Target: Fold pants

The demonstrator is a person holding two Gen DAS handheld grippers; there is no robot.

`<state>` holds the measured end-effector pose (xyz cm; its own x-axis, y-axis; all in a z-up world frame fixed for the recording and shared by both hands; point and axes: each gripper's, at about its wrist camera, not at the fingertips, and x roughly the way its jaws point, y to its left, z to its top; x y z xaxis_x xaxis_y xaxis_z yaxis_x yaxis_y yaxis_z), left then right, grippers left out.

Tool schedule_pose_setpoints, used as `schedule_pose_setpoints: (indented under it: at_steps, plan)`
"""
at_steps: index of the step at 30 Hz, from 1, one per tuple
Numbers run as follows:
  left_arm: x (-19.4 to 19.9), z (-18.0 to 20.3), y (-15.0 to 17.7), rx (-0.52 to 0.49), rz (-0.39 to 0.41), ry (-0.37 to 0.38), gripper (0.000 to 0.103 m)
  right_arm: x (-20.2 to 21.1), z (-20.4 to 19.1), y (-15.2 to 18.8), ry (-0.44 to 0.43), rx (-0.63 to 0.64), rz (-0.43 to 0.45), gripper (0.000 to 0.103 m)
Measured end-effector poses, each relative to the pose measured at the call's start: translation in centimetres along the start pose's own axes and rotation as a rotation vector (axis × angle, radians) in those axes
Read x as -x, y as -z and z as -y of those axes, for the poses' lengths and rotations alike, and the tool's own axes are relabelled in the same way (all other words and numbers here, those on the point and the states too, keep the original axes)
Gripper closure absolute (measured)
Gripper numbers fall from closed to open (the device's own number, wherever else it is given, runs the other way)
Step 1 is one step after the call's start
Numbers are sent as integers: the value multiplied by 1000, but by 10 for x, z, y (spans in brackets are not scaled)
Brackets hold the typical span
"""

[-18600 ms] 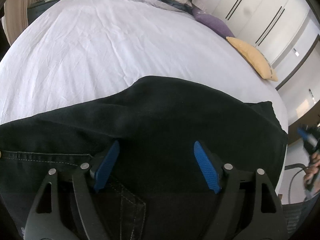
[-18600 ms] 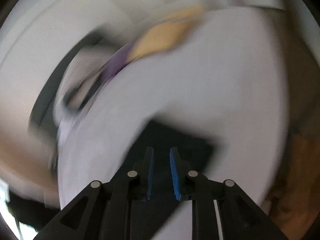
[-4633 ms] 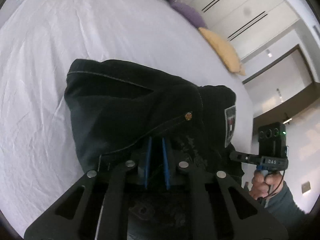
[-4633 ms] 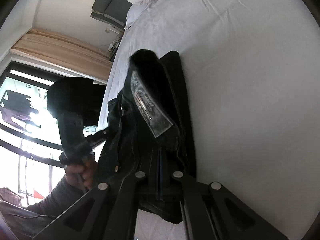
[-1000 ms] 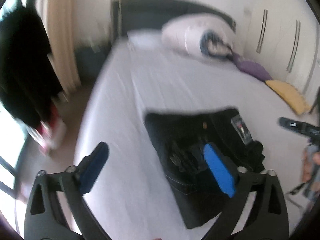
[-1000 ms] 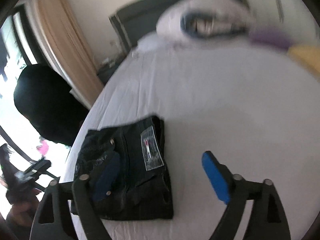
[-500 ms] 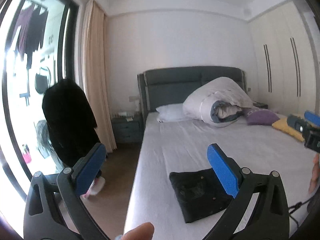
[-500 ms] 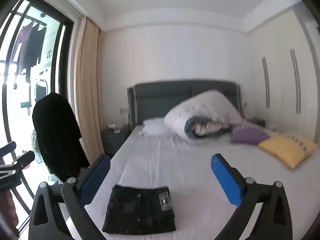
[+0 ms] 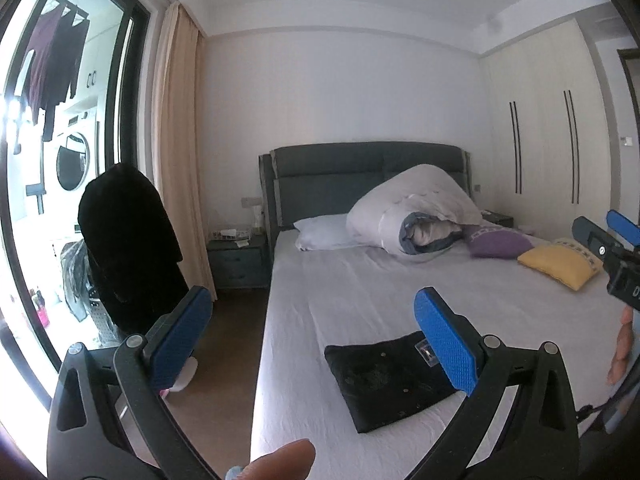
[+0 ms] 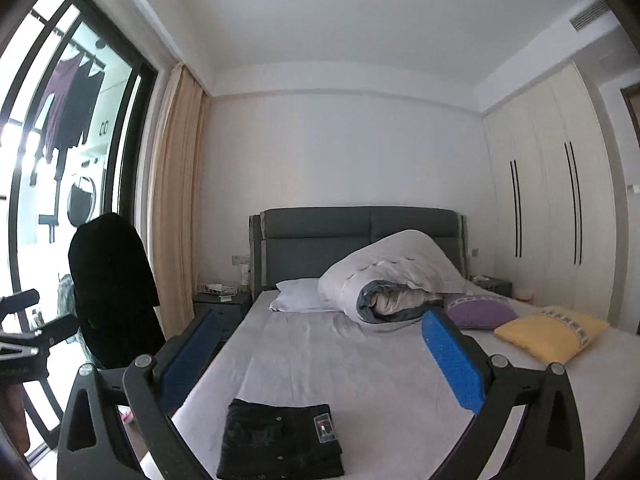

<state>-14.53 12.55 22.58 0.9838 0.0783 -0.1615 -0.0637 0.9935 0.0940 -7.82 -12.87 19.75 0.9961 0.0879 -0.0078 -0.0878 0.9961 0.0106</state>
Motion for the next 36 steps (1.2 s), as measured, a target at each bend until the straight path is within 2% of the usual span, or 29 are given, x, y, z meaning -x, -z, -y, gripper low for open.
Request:
schedule_pose_setpoints:
  at_steps: [4, 7, 9, 11, 16, 20, 24, 26, 36]
  plan:
    - [2, 2, 2, -13, -9, -11, 0, -1, 1, 5, -13, -27, -35, 0]
    - [-13, 3, 11, -3, -56, 7, 0, -4, -1, 10, -13, -27, -63, 0]
    - [-25, 4, 19, 4, -109, -17, 0, -8, -3, 16, -11, -30, -87, 0]
    - [-39, 7, 29, 5, -204, -50, 0, -12, -4, 20, -8, -29, -113, 0]
    - [-68, 18, 62, 26, -355, -28, 0, -29, -11, 37, 6, -14, -227, 0]
    - [-86, 26, 90, 50, -464, -9, 0, -47, -13, 61, 30, -12, -369, 0]
    - [-105, 30, 111, 43, -523, -19, 0, -62, -10, 86, 42, -54, -499, 0]
    - [-117, 28, 120, 59, -546, -18, 0, -65, -11, 94, 46, -52, -528, 0]
    - [-140, 26, 144, 75, -599, -24, 0, -70, -25, 114, 31, 0, -583, 0]
